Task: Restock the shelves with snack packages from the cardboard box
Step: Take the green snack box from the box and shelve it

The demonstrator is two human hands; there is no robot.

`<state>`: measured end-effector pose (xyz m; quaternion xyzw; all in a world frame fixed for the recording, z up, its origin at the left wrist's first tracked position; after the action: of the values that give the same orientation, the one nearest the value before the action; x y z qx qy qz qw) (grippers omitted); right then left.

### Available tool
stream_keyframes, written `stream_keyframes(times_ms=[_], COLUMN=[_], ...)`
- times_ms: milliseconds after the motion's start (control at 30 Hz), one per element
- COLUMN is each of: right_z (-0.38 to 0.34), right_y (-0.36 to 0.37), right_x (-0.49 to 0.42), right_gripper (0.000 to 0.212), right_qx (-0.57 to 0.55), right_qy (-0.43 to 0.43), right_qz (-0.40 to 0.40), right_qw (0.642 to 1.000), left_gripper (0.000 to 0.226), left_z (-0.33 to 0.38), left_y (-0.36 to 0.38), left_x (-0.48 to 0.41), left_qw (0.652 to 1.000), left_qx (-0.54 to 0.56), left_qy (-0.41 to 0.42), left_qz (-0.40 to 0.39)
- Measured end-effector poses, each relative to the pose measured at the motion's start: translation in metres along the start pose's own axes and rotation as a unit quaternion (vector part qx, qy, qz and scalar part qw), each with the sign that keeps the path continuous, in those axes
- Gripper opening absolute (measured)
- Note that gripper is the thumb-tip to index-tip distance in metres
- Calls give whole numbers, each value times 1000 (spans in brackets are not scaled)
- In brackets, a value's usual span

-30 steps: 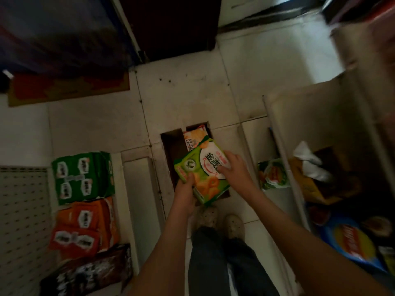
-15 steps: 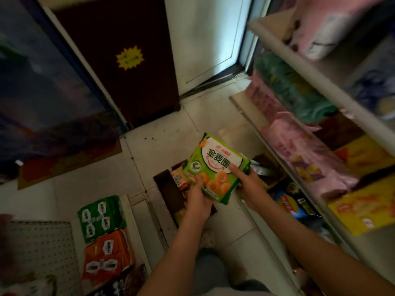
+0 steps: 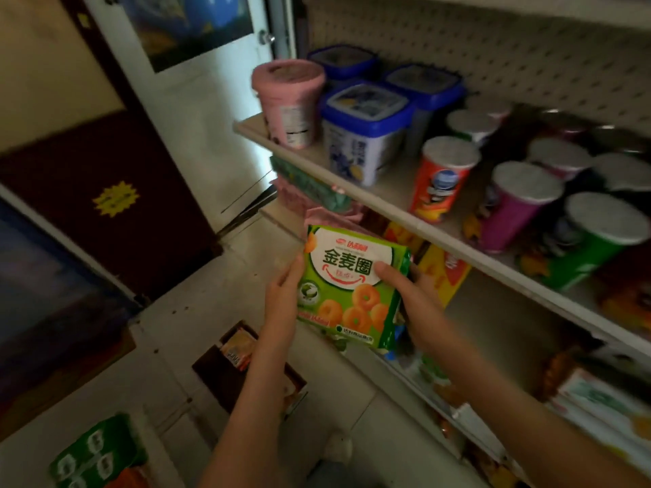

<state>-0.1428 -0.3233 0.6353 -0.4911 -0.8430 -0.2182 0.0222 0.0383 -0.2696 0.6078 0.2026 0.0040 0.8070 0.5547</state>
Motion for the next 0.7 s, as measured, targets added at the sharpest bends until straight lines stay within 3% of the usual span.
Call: stream_keyframes(times_ms=[67, 167, 267, 433, 700], right_z=[-31, -73, -108, -139, -148], right_y=[-18, -34, -44, -51, -62], right_x=[22, 51, 80, 105, 132], right_gripper=[31, 28, 35, 43, 27], right_qx=[8, 15, 14, -25, -46], right_qy=[-31, -65, -100, -141, -160], right_qz=[17, 33, 50, 99, 173], right_qw=[999, 997, 994, 985, 971], left_gripper=[41, 67, 66, 60, 58], left_z=[17, 45, 76, 116, 138], left_y=[29, 60, 93, 139, 180], left_x=[0, 2, 4, -2, 3], left_qw=[994, 962, 916, 867, 789], left_qx=[-4, 9, -10, -91, -179], left_qy=[1, -17, -27, -58, -79], left_qz=[-110, -272, -399, -486, -582])
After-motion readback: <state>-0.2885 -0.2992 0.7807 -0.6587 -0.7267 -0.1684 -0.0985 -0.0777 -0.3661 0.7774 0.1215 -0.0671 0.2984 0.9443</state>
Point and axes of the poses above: each hand's wrist, its own x-axis away from the middle knuckle, its own y-axis out of the palm, z = x × y, the point moved 4 cm from there along -x, towards the middle knuckle, and after that the axes turned 13 degrees about -z, right-handed, at the moved point
